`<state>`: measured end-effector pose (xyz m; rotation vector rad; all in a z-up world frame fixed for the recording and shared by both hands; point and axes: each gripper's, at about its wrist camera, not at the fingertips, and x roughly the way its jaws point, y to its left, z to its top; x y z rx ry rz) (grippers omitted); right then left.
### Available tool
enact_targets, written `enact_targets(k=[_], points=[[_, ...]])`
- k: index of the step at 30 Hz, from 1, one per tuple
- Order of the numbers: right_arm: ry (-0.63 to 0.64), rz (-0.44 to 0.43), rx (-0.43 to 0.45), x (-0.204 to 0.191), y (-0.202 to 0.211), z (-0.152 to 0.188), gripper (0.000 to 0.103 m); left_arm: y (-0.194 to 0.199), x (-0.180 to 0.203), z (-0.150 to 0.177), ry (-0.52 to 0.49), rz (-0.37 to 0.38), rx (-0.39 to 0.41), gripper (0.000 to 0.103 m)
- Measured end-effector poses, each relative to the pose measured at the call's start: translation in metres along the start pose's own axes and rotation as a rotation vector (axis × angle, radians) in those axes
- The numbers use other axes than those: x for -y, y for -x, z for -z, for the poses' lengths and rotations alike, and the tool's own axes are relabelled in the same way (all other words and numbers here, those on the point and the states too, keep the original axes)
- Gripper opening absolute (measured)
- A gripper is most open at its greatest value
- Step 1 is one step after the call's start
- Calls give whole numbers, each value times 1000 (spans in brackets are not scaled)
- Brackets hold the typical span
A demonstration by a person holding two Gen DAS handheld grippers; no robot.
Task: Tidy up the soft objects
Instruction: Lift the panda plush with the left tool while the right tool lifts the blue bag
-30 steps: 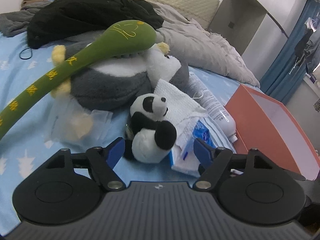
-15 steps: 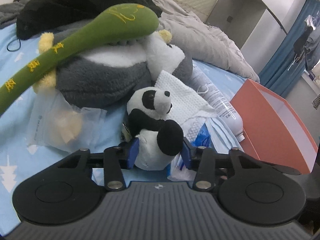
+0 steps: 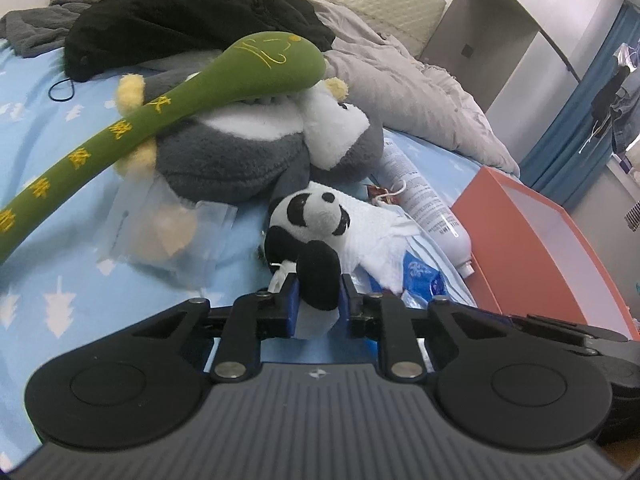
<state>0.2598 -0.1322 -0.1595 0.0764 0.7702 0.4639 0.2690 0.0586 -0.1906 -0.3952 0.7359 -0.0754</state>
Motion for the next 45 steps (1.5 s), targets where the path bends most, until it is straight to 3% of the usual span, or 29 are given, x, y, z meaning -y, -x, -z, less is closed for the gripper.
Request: enact_targets(k=[11,18,20,21,22,24,31,40,45], points=[[-6,-9,-84,-15,51,40,18,57,11,36,0,9,-46,23],[-35,5,-132,-23,76,62,20,78,8,68,12,-2,-124,24],[-58,28,-134,-21,77,65,21,80,8,74,11,4,-125,29],[-67,35,-139,-19,77,65,22,79,8,75,8,2,-127,37],[-71,39,-144,-18,76,65,24,78,9,75,2,-1,-134,46],[-82,52,-144,-16,74,65,31,75,10,75,-4,-4,-135,53],[-151,74,-129,-4,65,61,64,62,19,70,-38,41,-124,54],[-226,44,-82,16,51,48,62,52,4,59,93,97,-117,58],[-239,14,-132,17,36,50,59,46,-9,54,159,101,-107,58]])
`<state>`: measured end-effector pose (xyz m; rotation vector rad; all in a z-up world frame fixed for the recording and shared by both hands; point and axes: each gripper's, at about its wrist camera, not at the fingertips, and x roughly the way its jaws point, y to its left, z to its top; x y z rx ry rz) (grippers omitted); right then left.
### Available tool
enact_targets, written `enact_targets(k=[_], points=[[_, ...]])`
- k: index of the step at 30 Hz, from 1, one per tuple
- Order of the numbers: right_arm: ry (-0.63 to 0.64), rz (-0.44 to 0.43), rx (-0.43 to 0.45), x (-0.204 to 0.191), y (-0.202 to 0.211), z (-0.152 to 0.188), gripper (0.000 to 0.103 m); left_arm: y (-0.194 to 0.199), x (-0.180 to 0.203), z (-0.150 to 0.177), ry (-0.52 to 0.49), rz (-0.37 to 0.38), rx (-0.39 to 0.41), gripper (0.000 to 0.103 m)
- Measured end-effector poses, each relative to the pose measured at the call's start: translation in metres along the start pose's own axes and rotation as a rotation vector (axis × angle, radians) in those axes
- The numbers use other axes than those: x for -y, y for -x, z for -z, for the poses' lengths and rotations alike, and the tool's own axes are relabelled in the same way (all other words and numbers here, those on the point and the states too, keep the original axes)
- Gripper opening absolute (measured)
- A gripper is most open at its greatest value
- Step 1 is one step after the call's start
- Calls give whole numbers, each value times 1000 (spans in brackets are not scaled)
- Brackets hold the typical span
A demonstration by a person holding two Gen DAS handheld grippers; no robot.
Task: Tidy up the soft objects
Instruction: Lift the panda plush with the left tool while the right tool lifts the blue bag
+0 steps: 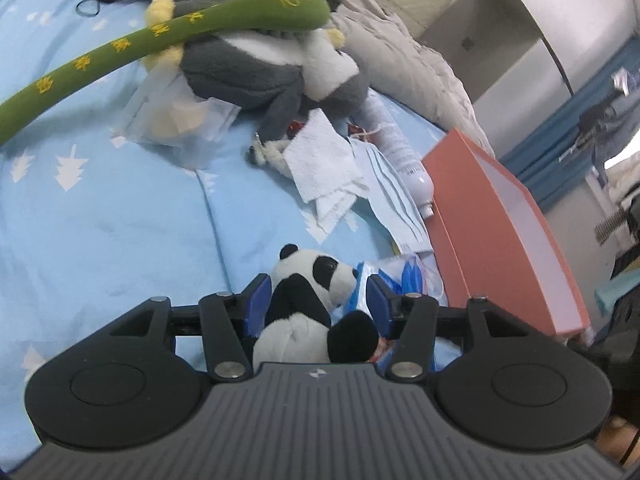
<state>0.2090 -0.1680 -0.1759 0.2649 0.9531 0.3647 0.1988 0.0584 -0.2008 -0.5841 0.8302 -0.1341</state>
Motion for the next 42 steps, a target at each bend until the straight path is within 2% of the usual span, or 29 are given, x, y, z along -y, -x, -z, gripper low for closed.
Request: enact_targets(k=[5,8,15,17,22,26,31,42], points=[[-19,14,-55,4,-16,10,36,-10,-10,-2,48,7,-33,57],[-49,4,-67,12,-20,13,31,-17,-9,0,18,-24,-60,57],[-45,3,-59,16,-20,16,27,-32,-10,6,5,-22,-108,56],[-51,-3,-50,17,-20,17,27,-37,-7,8,-8,-22,-127,48],[-31,-9,-40,17,-15,20,18,-36,8,12,-81,-57,-110,45],[3,4,-34,13,-8,20,13,-26,18,15,-123,-93,-88,45],[60,39,-16,6,10,21,13,-9,24,22,-140,-117,-71,45],[68,35,20,-8,51,31,13,40,49,40,-179,-144,-32,45]])
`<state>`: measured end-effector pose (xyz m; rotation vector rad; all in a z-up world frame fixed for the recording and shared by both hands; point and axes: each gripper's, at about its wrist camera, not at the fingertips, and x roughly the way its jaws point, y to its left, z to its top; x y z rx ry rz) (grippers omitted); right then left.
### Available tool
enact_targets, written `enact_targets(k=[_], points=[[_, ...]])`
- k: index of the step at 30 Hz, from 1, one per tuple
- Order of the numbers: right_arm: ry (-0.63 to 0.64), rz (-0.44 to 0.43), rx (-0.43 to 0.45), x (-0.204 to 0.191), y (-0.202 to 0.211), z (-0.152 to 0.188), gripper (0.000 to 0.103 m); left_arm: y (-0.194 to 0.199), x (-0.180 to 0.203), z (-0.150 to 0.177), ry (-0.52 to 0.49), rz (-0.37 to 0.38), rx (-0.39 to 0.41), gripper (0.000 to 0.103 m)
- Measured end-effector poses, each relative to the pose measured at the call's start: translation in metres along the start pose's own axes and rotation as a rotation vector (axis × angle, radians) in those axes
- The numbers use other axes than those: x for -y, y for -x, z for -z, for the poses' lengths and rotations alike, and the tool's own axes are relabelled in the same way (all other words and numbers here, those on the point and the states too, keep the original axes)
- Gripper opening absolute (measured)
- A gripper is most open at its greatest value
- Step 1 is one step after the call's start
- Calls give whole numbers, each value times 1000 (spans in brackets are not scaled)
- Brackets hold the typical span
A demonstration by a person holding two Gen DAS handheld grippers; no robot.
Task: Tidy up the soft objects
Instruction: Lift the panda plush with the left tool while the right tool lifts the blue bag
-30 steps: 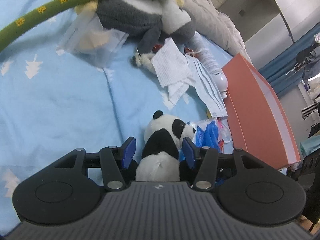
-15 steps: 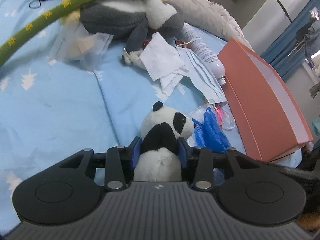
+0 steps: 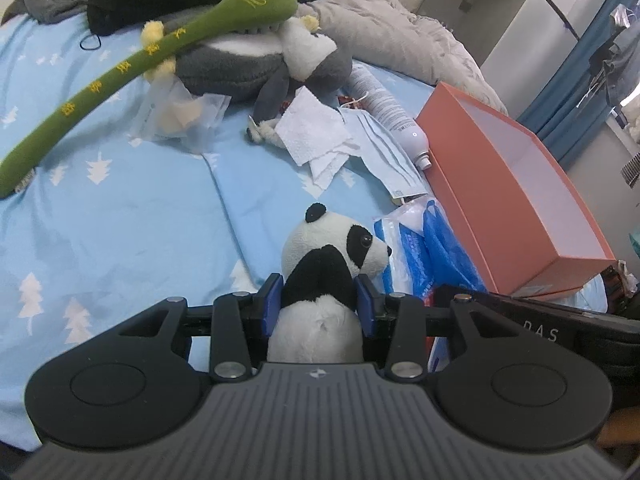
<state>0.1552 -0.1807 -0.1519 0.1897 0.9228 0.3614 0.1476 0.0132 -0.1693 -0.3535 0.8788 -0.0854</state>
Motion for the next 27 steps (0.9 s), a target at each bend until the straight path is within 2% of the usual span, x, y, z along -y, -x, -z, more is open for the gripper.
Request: enact_targets(k=[10,15,20,27], points=[[42,-17,91,-7,36,-20,13,22,23,-21,-35,5,61,45],[60,-20,151,-6,61,-40,13,42,46,-47,-43,26,125,45],[107,-10,249,-8,92,-66,13,62,73,-75,-70,56,190,45],[165,18,332,0,121,-99,13,67,112,-107,-122,96,254,45]])
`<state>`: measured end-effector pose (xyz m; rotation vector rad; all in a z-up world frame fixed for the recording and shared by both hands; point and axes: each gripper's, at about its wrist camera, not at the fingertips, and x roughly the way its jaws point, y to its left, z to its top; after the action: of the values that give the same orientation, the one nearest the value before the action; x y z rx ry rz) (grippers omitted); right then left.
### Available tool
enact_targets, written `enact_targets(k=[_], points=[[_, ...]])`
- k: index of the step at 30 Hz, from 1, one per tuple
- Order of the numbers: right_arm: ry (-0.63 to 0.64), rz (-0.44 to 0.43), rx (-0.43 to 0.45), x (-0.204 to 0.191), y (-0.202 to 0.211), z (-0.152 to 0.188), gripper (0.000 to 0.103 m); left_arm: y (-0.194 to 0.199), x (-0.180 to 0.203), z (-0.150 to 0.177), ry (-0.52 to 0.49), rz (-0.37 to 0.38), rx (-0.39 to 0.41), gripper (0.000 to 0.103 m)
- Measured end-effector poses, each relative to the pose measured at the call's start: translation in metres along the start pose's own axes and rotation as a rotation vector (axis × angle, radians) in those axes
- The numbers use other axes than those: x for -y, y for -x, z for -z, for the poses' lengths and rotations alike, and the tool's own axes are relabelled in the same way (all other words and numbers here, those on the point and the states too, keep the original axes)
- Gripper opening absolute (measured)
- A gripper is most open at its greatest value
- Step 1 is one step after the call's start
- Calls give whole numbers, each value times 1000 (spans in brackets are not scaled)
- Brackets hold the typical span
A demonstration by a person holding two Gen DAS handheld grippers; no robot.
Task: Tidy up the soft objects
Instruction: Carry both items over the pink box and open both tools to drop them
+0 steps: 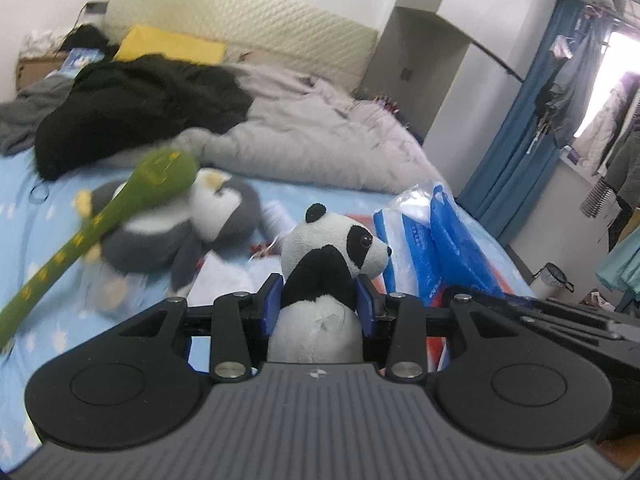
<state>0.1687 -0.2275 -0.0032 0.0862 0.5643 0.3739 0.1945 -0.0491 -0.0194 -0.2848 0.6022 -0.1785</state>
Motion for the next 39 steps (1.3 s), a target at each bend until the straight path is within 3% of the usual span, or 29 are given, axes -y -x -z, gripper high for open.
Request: enact_targets(k=[5,10,18,29,35,39], points=[[8,34,42,20,13,-24,13,-16,28,-24,-39,43,8,45],[11,91,69,49,20,-47,13,-51,56,-48,-57,98,-43,45],[-95,145,-54,118,-5,-56,13,-129,107,-64,-75,138,-179,45],[-234,251,-296,204,-70,-9,13,-247,140,-29,-140,135,-450,45],[-297,294,-368,234,-81,17,13,-271,140,6,-165,134,-530,45],[-325,289,-375,245,-80,24,14,-281,140,13,-154,148,-563,45]])
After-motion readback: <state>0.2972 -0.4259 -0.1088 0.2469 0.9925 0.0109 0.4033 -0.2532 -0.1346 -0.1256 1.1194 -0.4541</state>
